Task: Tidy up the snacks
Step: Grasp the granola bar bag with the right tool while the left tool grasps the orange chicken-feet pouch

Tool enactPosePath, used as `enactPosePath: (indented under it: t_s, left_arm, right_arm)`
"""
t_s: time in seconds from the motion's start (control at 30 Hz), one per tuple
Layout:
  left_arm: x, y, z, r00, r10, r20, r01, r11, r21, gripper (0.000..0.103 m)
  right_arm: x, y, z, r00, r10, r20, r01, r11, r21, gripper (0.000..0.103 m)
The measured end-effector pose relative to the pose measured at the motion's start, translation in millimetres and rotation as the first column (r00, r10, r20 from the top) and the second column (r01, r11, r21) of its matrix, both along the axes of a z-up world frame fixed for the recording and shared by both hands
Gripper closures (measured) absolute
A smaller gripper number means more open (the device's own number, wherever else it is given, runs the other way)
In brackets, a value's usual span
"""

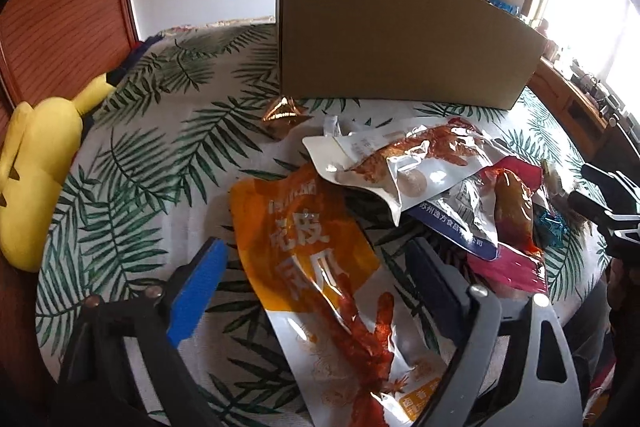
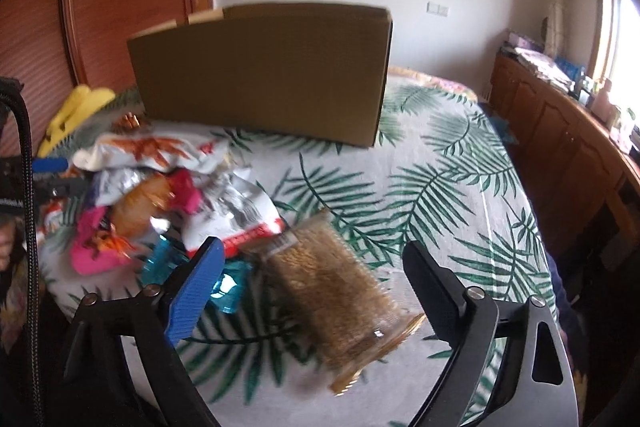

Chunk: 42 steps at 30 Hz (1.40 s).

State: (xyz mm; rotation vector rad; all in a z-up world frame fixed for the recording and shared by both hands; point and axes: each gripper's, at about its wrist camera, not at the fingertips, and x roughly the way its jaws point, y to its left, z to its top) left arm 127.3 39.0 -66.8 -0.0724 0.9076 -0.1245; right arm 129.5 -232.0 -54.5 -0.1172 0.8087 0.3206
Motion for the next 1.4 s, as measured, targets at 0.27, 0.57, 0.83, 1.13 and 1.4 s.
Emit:
enactPosePath:
  t_s: [0.27,0.57,0.83,1.13,1.4]
  left_arm:
    - [6.7,5.2,-2.4,1.0,-0.01,-0.024,0.01,1.0,-0.02,0.018]
    - [12.5,0.4,-0.7,0.999,-0.026,-0.031,0.026,0.999,0.022,0.035]
    - [13.4,21.3,2.0,0.999,-0.041,-0.037,0.04,0.999,-0.014,0.044]
    - [9.9,40.3,5.8,1.0,-0.015,-0.01,0.015,0.999,-0.037,0.045]
    - [0.2,46.9,17.1,0.998,0.023,0.052,-0.022,0.999,-0.033,0.046]
  right_arm:
    - [22.4,0.4,-9.7,0.99,0.09,-0.105,-0.096,0.994,-0.056,0.028]
    - [27.8,-6.9,-18.7,0.987,0.081,-0.136,-0.088,0.995,-0.043,0.029]
    - [24.4,-8.5,-16.0,0.984,0.098,-0.15,-0.108,0.992,-0.061,0.031]
    - [26.6,-7.0,-14.2,0.972,0.147,-0.185,-0.158,0.986,-0.05,0.049]
    - [23.8,-11.4,-11.0,0.974,0.138,-0.179,-0.146,0.989,-0.032,0.059]
